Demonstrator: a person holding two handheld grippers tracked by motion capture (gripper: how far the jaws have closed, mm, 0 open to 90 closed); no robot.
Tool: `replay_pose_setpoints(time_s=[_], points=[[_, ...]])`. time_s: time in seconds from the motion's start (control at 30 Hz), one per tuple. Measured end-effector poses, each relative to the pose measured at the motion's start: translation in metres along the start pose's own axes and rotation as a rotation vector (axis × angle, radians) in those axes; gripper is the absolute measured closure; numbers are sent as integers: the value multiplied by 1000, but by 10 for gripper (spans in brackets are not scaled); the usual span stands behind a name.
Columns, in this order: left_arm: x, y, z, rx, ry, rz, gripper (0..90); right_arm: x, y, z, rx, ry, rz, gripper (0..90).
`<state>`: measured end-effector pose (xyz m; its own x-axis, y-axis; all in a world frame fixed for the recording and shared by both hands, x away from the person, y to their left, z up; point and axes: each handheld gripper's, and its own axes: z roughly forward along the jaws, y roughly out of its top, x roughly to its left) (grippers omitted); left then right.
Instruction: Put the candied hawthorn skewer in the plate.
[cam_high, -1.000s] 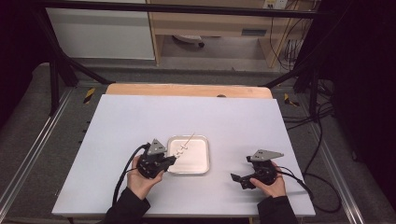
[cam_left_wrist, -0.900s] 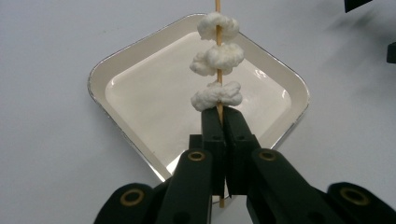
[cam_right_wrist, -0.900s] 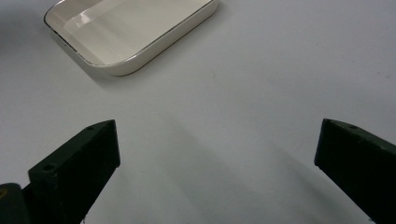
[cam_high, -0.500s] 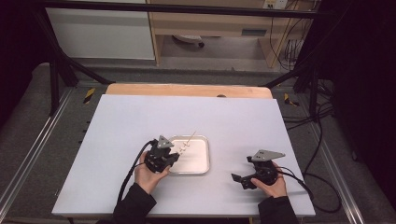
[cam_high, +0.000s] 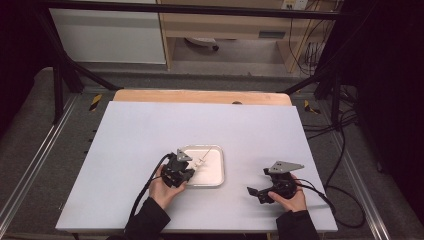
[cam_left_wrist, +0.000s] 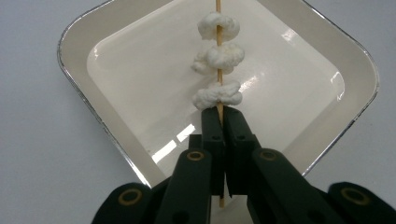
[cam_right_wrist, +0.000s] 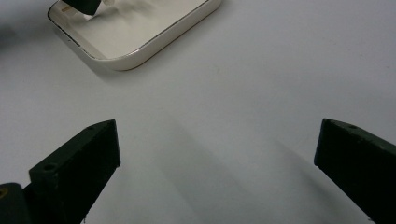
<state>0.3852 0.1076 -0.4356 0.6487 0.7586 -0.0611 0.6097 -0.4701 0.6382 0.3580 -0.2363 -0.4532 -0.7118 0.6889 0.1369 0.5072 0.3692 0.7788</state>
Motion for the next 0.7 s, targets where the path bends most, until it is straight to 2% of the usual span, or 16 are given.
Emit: replay_pose_setpoints(time_s=[0.13, 0.27, 0.5, 0.7], points=[[-1, 0, 1, 12, -5, 12, 868, 0, 0, 0, -2, 0, 1, 10], [-1, -1, -2, 5, -18, 19, 815, 0, 0, 0, 1, 1, 4, 10], [2, -2, -18, -29, -40, 56, 673, 0, 0, 0, 2, -6, 0, 9], [10, -7, -35, -43, -55, 105, 480, 0, 0, 0, 1, -10, 2, 9]])
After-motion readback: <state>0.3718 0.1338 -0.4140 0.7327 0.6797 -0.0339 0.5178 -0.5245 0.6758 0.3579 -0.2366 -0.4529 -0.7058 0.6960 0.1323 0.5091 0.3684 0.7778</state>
